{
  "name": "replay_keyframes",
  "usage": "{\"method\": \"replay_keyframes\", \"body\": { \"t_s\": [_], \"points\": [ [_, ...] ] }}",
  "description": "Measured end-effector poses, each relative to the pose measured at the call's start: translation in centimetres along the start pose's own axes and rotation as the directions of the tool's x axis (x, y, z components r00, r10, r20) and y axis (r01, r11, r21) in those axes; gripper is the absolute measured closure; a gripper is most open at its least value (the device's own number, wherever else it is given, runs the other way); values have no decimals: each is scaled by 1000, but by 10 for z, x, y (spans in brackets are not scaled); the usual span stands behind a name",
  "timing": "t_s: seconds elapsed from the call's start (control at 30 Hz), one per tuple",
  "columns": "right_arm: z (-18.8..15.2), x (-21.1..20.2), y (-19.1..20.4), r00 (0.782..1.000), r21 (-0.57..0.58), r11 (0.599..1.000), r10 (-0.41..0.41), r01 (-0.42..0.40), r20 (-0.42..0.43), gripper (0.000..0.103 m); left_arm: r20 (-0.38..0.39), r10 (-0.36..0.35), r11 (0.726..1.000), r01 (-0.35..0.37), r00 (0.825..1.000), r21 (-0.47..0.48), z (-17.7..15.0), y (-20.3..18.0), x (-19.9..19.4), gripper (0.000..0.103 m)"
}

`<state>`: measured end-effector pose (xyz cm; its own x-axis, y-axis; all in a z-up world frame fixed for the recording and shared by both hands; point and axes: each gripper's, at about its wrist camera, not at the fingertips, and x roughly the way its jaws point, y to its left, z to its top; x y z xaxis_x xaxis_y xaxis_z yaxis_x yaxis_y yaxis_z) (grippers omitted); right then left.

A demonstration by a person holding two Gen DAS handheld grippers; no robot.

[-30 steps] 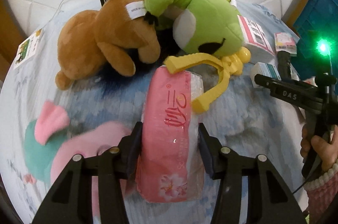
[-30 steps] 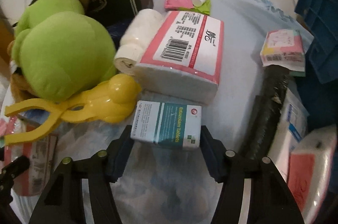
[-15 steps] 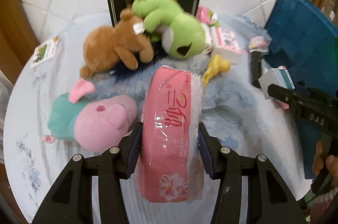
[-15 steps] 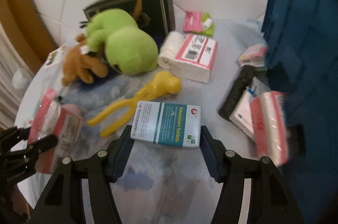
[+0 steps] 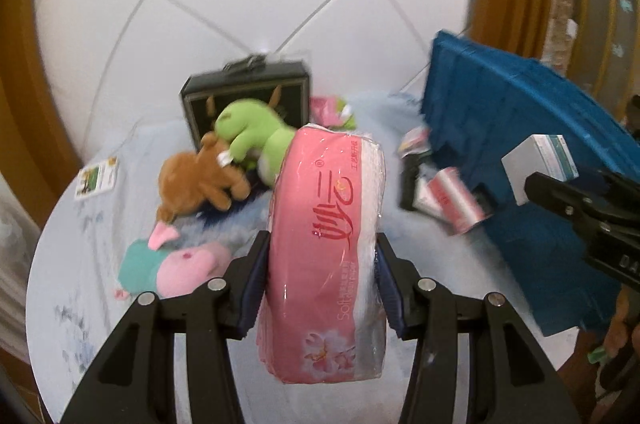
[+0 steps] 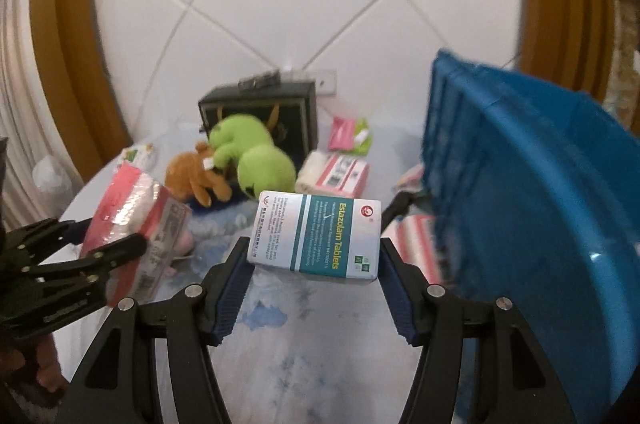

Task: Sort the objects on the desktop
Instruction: 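Carry the pink tissue pack and Estazolam box over the blue crate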

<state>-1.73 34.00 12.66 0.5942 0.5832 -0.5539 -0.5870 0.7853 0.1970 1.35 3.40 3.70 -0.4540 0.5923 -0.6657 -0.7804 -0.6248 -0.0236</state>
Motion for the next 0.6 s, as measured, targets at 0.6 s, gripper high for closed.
{"method": "replay_keyframes", "body": {
  "t_s": [0.6],
  "points": [
    [-8, -178, -126, 930, 138, 955, -290, 264, 227, 42, 219, -243, 954, 192, 945, 231, 66, -196, -70, 54]
  ]
}}
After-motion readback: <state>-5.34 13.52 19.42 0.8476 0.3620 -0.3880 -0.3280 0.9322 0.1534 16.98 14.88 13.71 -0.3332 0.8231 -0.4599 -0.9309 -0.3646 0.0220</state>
